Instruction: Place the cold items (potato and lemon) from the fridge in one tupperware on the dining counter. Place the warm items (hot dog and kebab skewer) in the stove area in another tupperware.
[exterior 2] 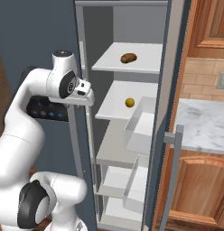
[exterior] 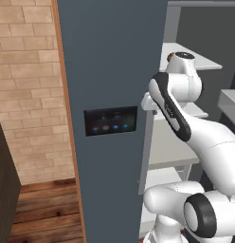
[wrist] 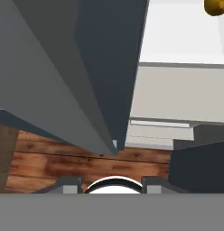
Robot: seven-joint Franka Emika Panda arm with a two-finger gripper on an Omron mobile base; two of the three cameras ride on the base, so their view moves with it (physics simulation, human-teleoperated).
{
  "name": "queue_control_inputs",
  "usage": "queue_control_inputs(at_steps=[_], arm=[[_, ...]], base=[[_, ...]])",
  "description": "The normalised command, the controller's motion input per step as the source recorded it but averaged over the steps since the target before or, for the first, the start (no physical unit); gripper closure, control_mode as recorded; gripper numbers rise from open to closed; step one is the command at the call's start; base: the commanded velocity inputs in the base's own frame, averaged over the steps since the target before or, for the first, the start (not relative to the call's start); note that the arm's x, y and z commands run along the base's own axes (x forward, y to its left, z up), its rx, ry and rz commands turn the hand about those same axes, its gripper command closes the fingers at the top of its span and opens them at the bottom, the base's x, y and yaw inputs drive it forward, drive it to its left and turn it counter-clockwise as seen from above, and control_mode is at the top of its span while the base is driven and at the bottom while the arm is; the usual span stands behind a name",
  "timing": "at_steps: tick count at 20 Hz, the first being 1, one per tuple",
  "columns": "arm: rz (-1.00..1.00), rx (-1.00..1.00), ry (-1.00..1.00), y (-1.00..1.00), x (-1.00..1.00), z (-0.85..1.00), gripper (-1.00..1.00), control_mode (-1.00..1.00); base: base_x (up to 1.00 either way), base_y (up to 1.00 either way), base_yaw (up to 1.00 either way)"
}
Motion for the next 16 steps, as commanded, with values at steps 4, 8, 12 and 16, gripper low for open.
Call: queue_control_inputs(at_steps=[4, 8, 12, 16], arm=[[-0.03, 0.0, 0.0, -0.16, -0.03, 0.0, -1.0, -1.0], [-0.15, 0.0, -0.02, -0.41, 0.0, 0.02, -1.0, -1.0], [-0.19, 0.0, -0.06, -0.5, 0.0, 0.1, -1.0, -1.0], [-0.16, -0.03, -0.17, -0.47, 0.01, 0.24, -1.0, -1.0]], base=[[0.0, 0.0, 0.0], [0.0, 0.0, 0.0], [0.0, 0.0, 0.0], [0.0, 0.0, 0.0]])
